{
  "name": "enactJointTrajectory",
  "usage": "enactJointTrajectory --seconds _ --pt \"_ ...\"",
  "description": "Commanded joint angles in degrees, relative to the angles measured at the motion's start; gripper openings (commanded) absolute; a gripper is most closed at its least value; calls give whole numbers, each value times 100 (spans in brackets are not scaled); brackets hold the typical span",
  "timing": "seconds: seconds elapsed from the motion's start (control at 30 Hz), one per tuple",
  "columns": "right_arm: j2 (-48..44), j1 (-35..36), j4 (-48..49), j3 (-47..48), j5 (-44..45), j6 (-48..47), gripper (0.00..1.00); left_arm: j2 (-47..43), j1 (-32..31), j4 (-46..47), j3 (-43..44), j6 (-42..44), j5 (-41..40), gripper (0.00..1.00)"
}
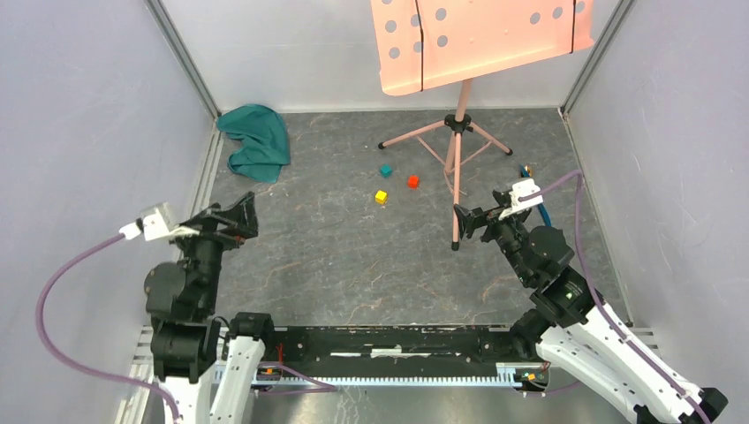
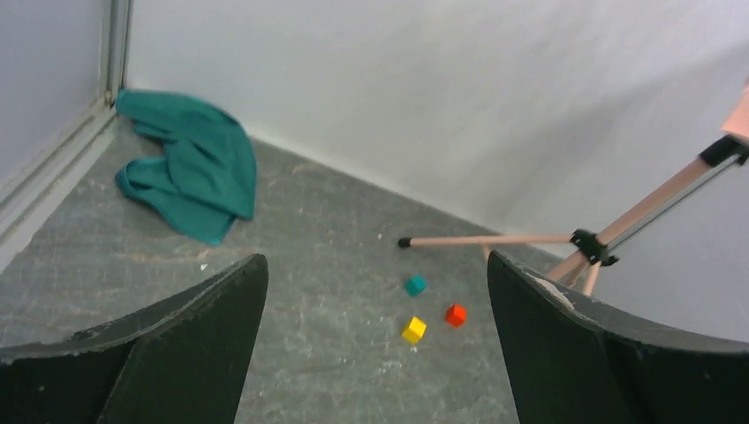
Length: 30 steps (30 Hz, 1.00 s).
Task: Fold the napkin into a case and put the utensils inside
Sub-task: Pick up the crumpled napkin from the corner of the board.
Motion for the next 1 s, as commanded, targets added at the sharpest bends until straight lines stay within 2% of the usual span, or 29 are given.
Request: enactJointTrajectory --seconds 0.0,0.17,0.33,0.5,0.6,0.7,0.77,0.83,0.97 --pt "211 11 112 20 34 292 98 975 53 -731 118 -240 143 100" --pt "632 10 74 42 -202 337 98 2000 57 -577 -287 -857 -38 100" --pt "616 11 617 -429 -663 522 98 3181 60 301 -615 -1751 -695 100" --pt "802 11 787 -586 -937 613 98 4777 83 1621 -517 -2034 -1643 100" --pt "813 9 935 -696 -967 729 98 5786 214 2215 -306 -2733 -2472 100" --pt "826 11 1082 -752 -1268 826 98 6704 302 3443 -67 -2939 -2632 100" --pt "864 11 1083 -761 -1315 858 98 7311 507 3625 289 -3347 -2764 100" --pt "887 11 1050 -754 -1324 866 98 7964 649 3878 707 -3587 -2564 100" --pt "800 11 956 -752 -1403 893 98 9113 750 3710 1736 -3882 -2386 100"
